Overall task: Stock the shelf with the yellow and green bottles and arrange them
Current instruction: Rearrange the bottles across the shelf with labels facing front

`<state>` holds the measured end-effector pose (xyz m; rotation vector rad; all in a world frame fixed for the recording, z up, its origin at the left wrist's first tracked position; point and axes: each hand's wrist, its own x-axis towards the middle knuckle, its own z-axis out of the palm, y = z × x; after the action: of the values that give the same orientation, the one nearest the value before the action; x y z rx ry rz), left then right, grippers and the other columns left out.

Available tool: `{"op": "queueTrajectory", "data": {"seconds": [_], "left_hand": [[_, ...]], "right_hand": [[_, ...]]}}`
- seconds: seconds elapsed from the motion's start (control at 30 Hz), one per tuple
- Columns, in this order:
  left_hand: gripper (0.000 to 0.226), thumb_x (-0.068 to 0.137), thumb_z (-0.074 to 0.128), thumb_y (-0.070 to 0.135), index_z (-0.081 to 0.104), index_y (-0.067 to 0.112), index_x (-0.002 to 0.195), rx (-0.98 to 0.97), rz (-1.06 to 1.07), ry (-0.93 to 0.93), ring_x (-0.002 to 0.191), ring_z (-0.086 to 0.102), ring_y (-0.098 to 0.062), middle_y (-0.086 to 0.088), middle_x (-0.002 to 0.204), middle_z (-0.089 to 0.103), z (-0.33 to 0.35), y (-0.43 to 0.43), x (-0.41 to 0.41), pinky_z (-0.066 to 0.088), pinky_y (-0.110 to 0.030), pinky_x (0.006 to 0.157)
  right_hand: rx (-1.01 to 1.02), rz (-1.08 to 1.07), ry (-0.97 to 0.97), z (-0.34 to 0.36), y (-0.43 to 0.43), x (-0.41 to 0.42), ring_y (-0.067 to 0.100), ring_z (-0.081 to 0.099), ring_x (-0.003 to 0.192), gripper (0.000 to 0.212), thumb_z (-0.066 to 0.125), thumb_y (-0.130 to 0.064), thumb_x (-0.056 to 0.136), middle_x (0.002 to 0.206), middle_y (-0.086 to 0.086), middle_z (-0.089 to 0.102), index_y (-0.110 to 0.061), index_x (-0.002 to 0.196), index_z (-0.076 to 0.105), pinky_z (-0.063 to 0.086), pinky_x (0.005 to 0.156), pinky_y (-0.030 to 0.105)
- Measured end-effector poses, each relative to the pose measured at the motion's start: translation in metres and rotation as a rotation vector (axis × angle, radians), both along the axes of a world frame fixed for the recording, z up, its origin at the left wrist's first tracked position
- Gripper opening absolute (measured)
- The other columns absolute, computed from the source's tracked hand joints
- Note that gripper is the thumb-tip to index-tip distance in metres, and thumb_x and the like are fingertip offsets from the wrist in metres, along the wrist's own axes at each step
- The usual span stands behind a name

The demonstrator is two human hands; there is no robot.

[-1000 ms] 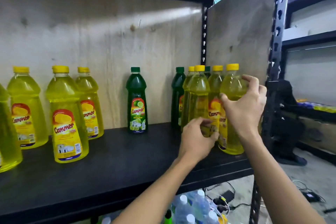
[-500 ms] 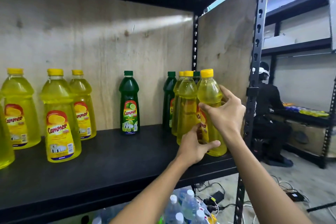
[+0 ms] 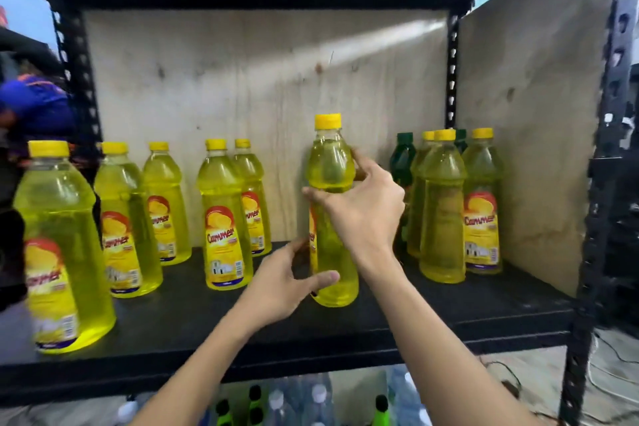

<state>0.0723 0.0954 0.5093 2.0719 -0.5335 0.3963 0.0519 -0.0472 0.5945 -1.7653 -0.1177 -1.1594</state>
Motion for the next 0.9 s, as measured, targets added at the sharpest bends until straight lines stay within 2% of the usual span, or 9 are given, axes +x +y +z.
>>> {"op": "queueTrajectory", "data": {"seconds": [0.07, 0.13, 0.33, 0.53, 0.67, 0.73, 0.77, 0.83, 0.9], "left_hand": [[0.079, 0.064, 0.079, 0.059, 0.052, 0.035, 0.133, -0.036, 0.023, 0.034, 0.116, 0.058, 0.007, 0.023, 0.122, 0.066, 0.002, 0.035, -0.006, 0.049, -0.024, 0.101], [0.085, 0.065, 0.082, 0.052, 0.05, 0.026, 0.139, -0.09, 0.023, 0.077, 0.118, 0.06, 0.001, 0.016, 0.125, 0.067, 0.002, 0.064, -0.011, 0.05, -0.029, 0.101], [0.067, 0.067, 0.085, 0.041, 0.056, 0.03, 0.126, -0.157, -0.003, 0.186, 0.114, 0.064, -0.002, 0.015, 0.119, 0.07, -0.006, 0.117, -0.022, 0.053, -0.016, 0.086], [0.046, 0.077, 0.08, 0.025, 0.064, 0.03, 0.12, -0.171, -0.032, 0.21, 0.115, 0.063, -0.002, 0.012, 0.12, 0.07, -0.012, 0.143, -0.027, 0.05, -0.01, 0.083], [0.056, 0.079, 0.08, 0.029, 0.059, 0.028, 0.131, -0.16, -0.041, 0.2, 0.12, 0.06, -0.002, 0.014, 0.127, 0.066, -0.014, 0.162, -0.028, 0.048, -0.009, 0.086], [0.058, 0.078, 0.08, 0.033, 0.057, 0.034, 0.131, -0.166, -0.036, 0.198, 0.121, 0.058, 0.0, 0.018, 0.128, 0.065, -0.017, 0.166, -0.028, 0.047, -0.008, 0.086], [0.056, 0.077, 0.081, 0.036, 0.057, 0.044, 0.127, -0.169, -0.026, 0.202, 0.119, 0.058, 0.003, 0.023, 0.126, 0.064, -0.019, 0.166, -0.028, 0.047, -0.006, 0.085], [0.052, 0.07, 0.084, 0.045, 0.058, 0.066, 0.111, -0.173, 0.003, 0.216, 0.114, 0.058, 0.012, 0.035, 0.118, 0.063, -0.021, 0.164, -0.03, 0.046, -0.003, 0.081], [0.052, 0.063, 0.087, 0.051, 0.057, 0.074, 0.099, -0.206, -0.003, 0.247, 0.11, 0.058, 0.015, 0.04, 0.112, 0.062, -0.022, 0.164, -0.029, 0.047, -0.003, 0.078]], "right_hand": [[-0.053, 0.05, 0.028, 0.001, 0.031, 0.004, 0.01, 0.07, 0.097, 0.087, 0.085, -0.062, 0.055, 0.106, -0.01, 0.073, -0.033, 0.134, 0.06, 0.058, 0.087, 0.031], [-0.079, 0.078, 0.033, 0.0, 0.058, 0.006, 0.016, 0.068, 0.103, 0.094, 0.085, -0.062, 0.056, 0.113, -0.004, 0.071, -0.031, 0.139, 0.056, 0.057, 0.09, 0.033], [-0.132, 0.105, 0.081, -0.003, 0.114, 0.009, 0.025, 0.069, 0.1, 0.088, 0.084, -0.063, 0.056, 0.108, -0.001, 0.069, -0.034, 0.135, 0.057, 0.055, 0.081, 0.036], [-0.137, 0.101, 0.103, -0.008, 0.14, 0.008, 0.028, 0.068, 0.101, 0.095, 0.084, -0.063, 0.057, 0.109, 0.0, 0.065, -0.031, 0.14, 0.054, 0.055, 0.081, 0.037], [-0.203, 0.118, 0.122, -0.006, 0.154, 0.005, 0.03, 0.066, 0.103, 0.092, 0.083, -0.062, 0.06, 0.114, 0.002, 0.062, -0.031, 0.141, 0.051, 0.053, 0.083, 0.039], [-0.208, 0.14, 0.139, -0.006, 0.157, 0.004, 0.034, 0.064, 0.105, 0.088, 0.083, -0.059, 0.063, 0.118, 0.003, 0.058, -0.031, 0.139, 0.048, 0.052, 0.084, 0.041], [-0.21, 0.148, 0.15, -0.006, 0.158, 0.004, 0.035, 0.063, 0.107, 0.086, 0.083, -0.058, 0.064, 0.12, 0.003, 0.057, -0.03, 0.137, 0.047, 0.051, 0.084, 0.041], [-0.226, 0.146, 0.168, -0.006, 0.158, 0.005, 0.035, 0.062, 0.108, 0.086, 0.082, -0.058, 0.065, 0.123, 0.004, 0.055, -0.027, 0.135, 0.045, 0.05, 0.085, 0.042], [-0.251, 0.145, 0.175, -0.007, 0.156, 0.006, 0.035, 0.061, 0.11, 0.086, 0.081, -0.06, 0.066, 0.125, 0.005, 0.056, -0.025, 0.135, 0.044, 0.049, 0.087, 0.041]]}}
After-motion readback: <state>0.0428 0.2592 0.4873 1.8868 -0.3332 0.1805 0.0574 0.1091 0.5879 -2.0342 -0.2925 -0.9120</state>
